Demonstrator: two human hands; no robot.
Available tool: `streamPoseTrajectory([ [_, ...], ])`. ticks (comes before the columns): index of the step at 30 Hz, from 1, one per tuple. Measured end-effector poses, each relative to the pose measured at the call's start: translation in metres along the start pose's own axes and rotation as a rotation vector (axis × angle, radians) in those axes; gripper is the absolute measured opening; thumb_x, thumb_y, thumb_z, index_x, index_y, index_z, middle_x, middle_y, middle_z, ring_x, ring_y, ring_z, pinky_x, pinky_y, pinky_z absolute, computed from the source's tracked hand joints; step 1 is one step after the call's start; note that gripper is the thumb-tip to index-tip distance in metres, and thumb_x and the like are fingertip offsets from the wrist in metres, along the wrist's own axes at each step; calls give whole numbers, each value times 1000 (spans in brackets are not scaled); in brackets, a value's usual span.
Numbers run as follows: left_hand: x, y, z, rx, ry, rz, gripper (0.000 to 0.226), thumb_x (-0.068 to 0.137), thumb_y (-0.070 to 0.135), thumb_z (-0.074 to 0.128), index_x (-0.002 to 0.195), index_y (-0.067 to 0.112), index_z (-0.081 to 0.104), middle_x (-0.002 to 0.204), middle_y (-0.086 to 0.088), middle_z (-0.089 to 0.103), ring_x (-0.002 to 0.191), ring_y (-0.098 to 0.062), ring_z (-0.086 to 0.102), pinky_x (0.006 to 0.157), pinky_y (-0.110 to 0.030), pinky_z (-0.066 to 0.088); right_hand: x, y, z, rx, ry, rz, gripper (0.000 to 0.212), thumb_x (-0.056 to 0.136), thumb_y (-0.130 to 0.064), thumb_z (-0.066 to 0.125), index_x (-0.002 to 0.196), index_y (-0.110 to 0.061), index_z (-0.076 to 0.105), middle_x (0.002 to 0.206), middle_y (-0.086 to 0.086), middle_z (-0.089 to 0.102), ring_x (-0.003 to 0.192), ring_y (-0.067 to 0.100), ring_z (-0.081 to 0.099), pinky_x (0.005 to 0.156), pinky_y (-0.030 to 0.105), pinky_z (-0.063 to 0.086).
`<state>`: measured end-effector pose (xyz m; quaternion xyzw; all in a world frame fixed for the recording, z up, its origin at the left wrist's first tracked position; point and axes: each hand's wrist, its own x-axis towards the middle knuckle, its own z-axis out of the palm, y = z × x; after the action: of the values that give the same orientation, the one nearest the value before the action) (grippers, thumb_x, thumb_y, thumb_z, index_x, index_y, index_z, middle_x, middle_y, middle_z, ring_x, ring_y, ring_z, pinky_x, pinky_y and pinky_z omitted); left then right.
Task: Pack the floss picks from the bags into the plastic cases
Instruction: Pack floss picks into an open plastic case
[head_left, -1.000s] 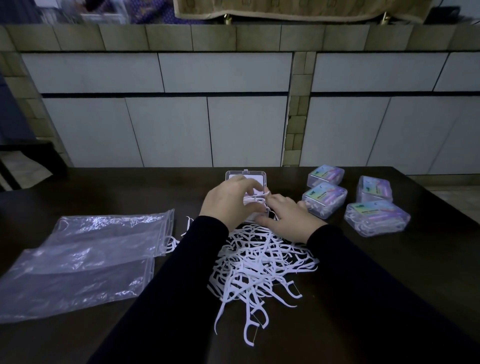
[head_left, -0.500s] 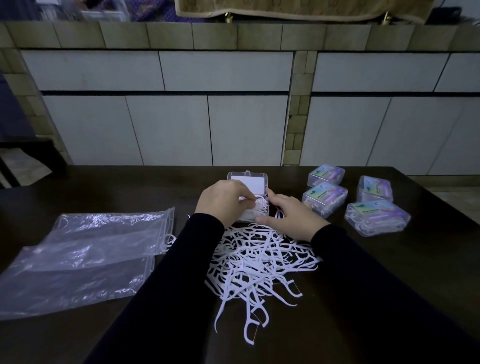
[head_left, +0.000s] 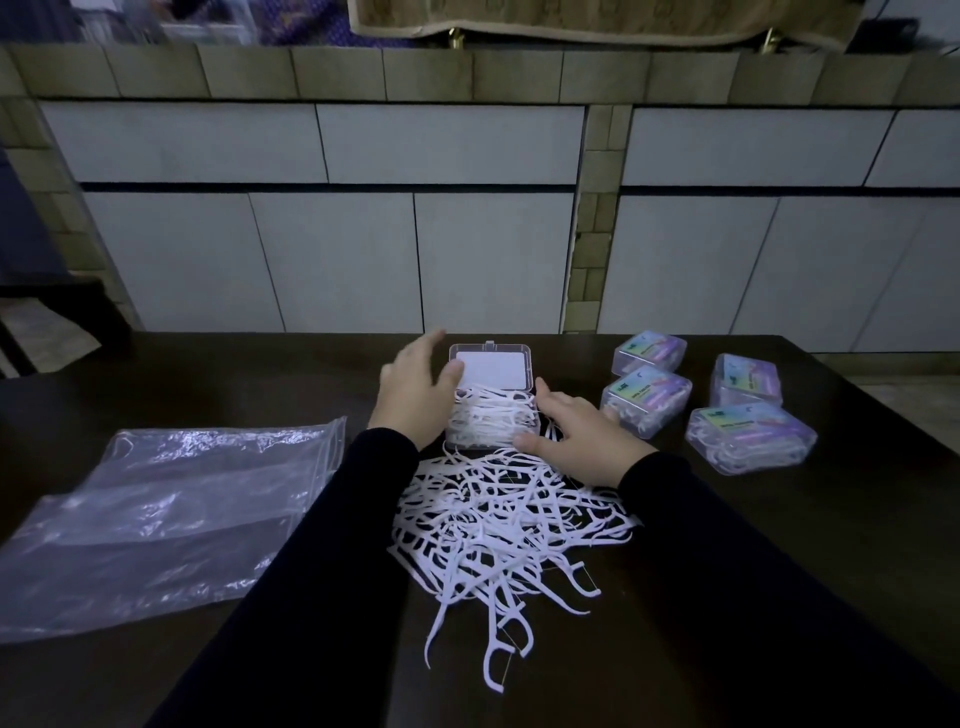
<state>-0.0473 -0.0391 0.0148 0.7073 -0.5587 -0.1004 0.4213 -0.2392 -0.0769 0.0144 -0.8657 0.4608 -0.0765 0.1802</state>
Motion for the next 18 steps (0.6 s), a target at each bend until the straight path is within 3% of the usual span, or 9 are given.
streamPoseTrajectory([
  [3, -3, -3, 3, -198, -126, -92, 51, 100, 24, 45, 148, 21, 30, 146, -4, 44, 127, -15, 44, 108, -34, 34, 1, 0, 1, -24, 2, 35, 82, 94, -56, 45, 155, -19, 5, 160, -1, 17, 145, 20, 18, 116, 49, 10],
  [5, -6, 2, 4, -313, -138, -105, 49, 101, 19, 44, 148, 17, 31, 140, -3, 49, 111, -9, 51, 99, -27, 39, 2, -1, 2, -43, 2, 35, 78, 95, -57, 44, 155, -20, 10, 160, -2, 16, 145, 19, 17, 116, 48, 8],
  [7, -5, 3, 6, -356, -112, -106, 47, 101, 16, 44, 147, 16, 33, 135, -3, 54, 107, -11, 54, 99, -30, 42, 2, -1, 2, -45, -1, 27, 75, 95, -57, 42, 155, -20, 13, 160, -1, 17, 145, 19, 17, 115, 48, 8],
  [10, -3, 0, 7, -339, -75, -115, 47, 99, 19, 47, 146, 18, 37, 124, -1, 60, 107, -15, 59, 102, -37, 44, 1, -2, 2, -37, -10, 26, 76, 97, -54, 41, 155, -18, 7, 159, 0, 18, 144, 20, 18, 115, 46, 10],
  [15, -7, 3, 0, -261, -57, -53, 51, 98, 25, 49, 147, 27, 33, 111, 5, 61, 98, -9, 58, 87, -26, 41, 1, -4, 0, -29, -30, 15, 79, 99, -50, 41, 154, -17, -5, 159, 2, 20, 143, 22, 20, 114, 46, 12],
  [18, -10, 3, -8, -202, -68, 2, 51, 96, 35, 53, 144, 32, 37, 105, 7, 63, 95, -7, 60, 85, -26, 45, 1, -2, 0, 12, -20, 24, 82, 96, -52, 45, 155, -17, 0, 158, 1, 21, 143, 21, 21, 115, 47, 13],
])
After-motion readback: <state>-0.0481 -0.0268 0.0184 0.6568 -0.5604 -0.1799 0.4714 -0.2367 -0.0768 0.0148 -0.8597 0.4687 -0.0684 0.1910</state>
